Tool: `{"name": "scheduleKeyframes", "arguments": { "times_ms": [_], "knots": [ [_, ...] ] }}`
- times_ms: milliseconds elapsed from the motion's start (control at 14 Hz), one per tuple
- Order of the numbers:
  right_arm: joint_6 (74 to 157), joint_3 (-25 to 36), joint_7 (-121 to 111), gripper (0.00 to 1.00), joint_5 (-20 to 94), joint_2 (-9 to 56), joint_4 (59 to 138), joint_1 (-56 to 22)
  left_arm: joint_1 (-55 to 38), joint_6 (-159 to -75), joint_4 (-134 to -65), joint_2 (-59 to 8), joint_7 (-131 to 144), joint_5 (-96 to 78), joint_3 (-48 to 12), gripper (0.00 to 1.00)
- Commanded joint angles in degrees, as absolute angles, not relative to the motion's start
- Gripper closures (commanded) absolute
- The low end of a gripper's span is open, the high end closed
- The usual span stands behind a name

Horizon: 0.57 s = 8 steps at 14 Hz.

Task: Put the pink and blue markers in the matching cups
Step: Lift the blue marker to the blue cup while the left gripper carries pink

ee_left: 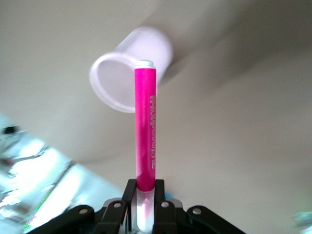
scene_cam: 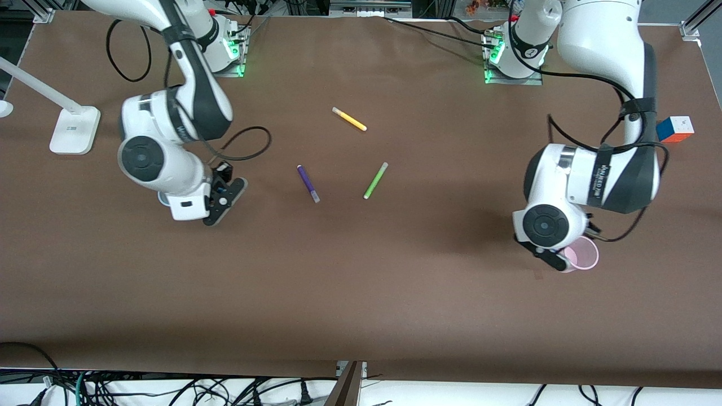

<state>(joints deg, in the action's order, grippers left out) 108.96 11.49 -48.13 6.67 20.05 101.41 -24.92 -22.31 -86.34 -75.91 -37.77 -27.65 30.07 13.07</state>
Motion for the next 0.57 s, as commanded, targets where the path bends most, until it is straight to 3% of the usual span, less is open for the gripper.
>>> {"name": "scheduleKeyframes", "arguments": {
  "times_ms": [0,286,500],
  "knots": [
    [105.22,16.41,-64.45,1.0,13.6,18.02,102.92,-24.79,-22.77,-85.17,-76.81,-38.4,-34.26,41.53,13.45,0.91],
    [102.83,24.06,-85.12,1.0,24.58,18.19,105.98,-24.7,-21.27,-86.92,-79.8,-39.81,-34.46,47.02,13.36,0.91],
    [101.35,25.4,-98.66,1.0,31.97,19.33,107.84,-20.93,-20.65,-91.04,-81.3,-41.03,-33.31,46.93,13.36,0.91]
  ]
}}
